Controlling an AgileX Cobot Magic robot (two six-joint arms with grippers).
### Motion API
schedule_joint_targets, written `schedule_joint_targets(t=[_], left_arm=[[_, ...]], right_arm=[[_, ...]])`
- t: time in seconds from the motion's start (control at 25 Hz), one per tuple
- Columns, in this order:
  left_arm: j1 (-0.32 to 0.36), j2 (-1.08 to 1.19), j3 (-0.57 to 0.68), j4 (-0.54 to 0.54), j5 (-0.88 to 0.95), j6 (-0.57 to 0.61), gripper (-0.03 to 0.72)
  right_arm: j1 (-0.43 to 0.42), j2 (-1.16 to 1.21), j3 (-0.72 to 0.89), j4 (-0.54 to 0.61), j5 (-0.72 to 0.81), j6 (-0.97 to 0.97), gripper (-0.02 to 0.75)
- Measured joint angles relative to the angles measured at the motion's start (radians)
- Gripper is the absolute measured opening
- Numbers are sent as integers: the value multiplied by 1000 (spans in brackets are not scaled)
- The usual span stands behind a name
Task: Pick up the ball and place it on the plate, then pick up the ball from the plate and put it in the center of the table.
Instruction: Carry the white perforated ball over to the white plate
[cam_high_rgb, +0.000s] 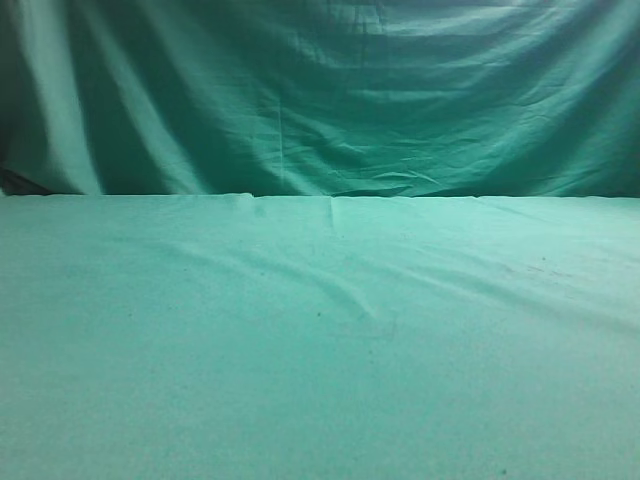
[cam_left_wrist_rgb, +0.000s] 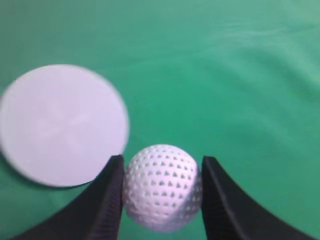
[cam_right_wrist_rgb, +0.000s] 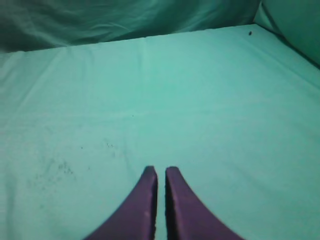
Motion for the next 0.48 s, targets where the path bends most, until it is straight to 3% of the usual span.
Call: schedule_joint_targets(t=[0.16,0.32,0.48], left_arm=[[118,-22,8,0,-13,0,290],[207,-22,35,0,-29,-4,290],[240,-22,84,0,-90,-6,290]], right_arm=[[0,0,1,150,-154,29,48],[0,0,1,186,-299,32,48],[0,0,-56,183,-284,10,48]])
